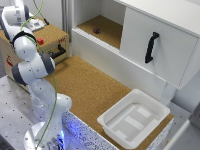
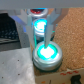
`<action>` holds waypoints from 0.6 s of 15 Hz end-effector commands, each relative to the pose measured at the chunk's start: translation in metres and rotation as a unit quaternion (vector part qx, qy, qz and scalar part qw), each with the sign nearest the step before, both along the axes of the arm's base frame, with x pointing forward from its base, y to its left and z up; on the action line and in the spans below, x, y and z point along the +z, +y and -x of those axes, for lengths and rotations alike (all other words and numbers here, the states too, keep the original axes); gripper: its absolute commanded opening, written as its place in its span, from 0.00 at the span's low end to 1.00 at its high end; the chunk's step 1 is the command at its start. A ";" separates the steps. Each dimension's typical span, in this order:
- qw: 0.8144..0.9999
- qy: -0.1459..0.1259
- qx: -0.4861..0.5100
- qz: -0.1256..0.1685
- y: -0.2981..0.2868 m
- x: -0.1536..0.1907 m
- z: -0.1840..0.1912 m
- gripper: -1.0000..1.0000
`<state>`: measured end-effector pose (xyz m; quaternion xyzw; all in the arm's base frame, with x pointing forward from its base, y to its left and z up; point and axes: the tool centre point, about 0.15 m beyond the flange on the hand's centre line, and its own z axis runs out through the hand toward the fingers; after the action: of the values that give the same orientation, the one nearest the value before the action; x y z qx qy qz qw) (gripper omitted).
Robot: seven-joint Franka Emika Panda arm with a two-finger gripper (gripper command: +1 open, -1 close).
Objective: Turn off the green led light
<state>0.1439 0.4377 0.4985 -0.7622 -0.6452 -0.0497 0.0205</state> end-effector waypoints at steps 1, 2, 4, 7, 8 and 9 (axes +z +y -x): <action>0.999 0.004 -0.043 0.015 0.041 -0.019 -0.014 0.00; 0.998 0.004 -0.053 0.019 0.042 -0.023 -0.014 0.00; 0.997 0.008 -0.064 0.032 0.042 -0.034 -0.016 0.00; 0.996 0.015 -0.077 0.047 0.037 -0.047 -0.018 0.00; 0.995 0.017 -0.083 0.049 0.033 -0.048 -0.019 0.00; 0.995 0.013 -0.085 0.053 0.028 -0.047 -0.019 0.00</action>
<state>0.1530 0.4561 0.4665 -0.8009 -0.5973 -0.0342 0.0255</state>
